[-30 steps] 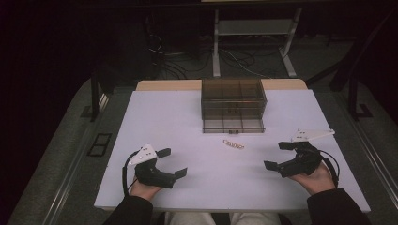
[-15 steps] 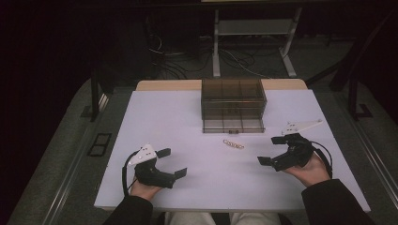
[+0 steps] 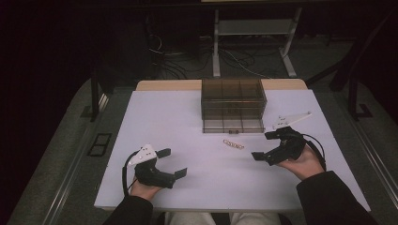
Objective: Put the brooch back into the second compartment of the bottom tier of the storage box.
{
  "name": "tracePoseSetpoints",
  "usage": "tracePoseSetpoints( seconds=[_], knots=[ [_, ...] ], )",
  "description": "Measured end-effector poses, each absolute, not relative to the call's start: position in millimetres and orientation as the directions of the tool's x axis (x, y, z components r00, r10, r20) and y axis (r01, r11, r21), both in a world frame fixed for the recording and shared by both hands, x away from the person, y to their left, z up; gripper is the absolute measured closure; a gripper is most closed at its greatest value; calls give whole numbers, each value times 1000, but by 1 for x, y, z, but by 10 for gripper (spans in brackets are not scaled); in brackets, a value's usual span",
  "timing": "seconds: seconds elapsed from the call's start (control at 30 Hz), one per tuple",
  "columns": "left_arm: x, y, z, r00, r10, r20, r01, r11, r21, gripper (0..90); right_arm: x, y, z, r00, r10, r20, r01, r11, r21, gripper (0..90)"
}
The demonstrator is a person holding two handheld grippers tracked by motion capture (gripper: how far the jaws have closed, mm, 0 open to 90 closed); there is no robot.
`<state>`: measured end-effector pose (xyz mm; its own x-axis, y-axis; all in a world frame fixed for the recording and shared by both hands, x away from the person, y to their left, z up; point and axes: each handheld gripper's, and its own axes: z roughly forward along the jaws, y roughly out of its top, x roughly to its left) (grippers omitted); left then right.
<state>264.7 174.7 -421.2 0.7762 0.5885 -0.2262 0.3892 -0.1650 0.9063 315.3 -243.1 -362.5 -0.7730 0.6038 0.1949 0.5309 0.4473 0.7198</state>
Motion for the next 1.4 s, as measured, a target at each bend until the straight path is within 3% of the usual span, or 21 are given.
tracePoseSetpoints(
  seconds=[1.4],
  knots=[
    [265, 174, -422, 782, 580, -228, 389, -169, 906, 0, 365, -208, -371, -803, 561, 204, 534, 522, 666, 4]
  ],
)
